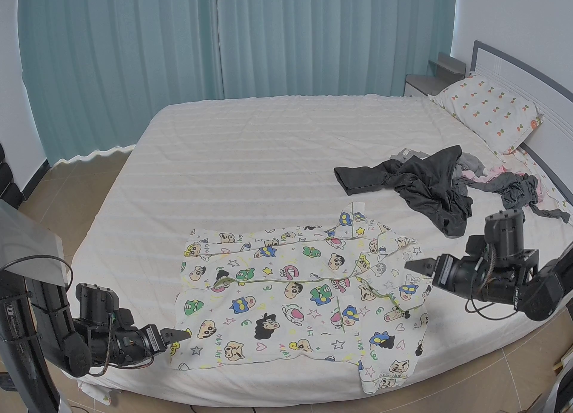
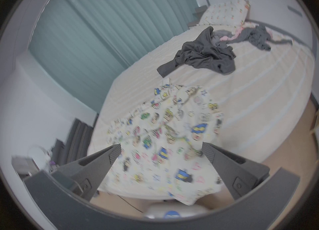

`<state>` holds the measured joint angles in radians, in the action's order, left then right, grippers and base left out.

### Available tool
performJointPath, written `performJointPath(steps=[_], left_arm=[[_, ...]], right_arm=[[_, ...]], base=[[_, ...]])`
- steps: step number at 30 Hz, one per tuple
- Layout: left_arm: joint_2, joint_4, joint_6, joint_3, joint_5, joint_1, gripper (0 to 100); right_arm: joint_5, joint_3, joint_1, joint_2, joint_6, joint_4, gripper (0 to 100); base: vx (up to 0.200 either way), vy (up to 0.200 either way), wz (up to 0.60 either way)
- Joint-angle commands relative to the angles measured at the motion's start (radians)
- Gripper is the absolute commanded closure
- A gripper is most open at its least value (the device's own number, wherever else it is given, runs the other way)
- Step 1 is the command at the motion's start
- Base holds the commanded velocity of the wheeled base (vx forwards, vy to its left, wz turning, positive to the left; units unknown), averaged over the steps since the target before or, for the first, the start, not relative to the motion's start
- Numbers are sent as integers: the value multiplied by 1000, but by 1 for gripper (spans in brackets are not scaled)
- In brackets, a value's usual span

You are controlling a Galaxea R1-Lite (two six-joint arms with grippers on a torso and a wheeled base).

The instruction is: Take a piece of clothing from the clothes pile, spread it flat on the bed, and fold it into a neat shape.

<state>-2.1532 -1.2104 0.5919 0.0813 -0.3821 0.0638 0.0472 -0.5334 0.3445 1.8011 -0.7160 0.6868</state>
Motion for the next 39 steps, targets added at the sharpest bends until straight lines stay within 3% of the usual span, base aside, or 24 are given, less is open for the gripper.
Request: performJointPath(steps=[1,7,12,17,26,34,36,39], left_arm=[[22,-17,34,-21,-21,19,0],[4,-57,60,-8,-21,39,0],[-16,-129,126,17,-21,47,0],[-27,-153,134,17,-21,50,0],[-28,-155,138,17,-26,51,0],[-28,-156,138,17,-31,53,0],[-28,-156,138,17,-31,53,0],[-28,-156,138,11,-31,53,0]], right_arm=[[-7,-53,61,72,-155,16,0],[-7,32,30,44,-252,122,0],[-3,62,10,-5,-257,149,0],[0,35,11,15,-255,148,0],[5,-304,11,343,-243,60,0],[-6,-660,2,587,-186,-162,0],[-6,-660,2,587,-186,-162,0],[-9,-882,5,718,-188,-317,0]], base=[[200,0,0],[100,0,0],[0,0,0],[0,0,0],[0,0,0],[0,0,0],[0,0,0],[0,0,0]])
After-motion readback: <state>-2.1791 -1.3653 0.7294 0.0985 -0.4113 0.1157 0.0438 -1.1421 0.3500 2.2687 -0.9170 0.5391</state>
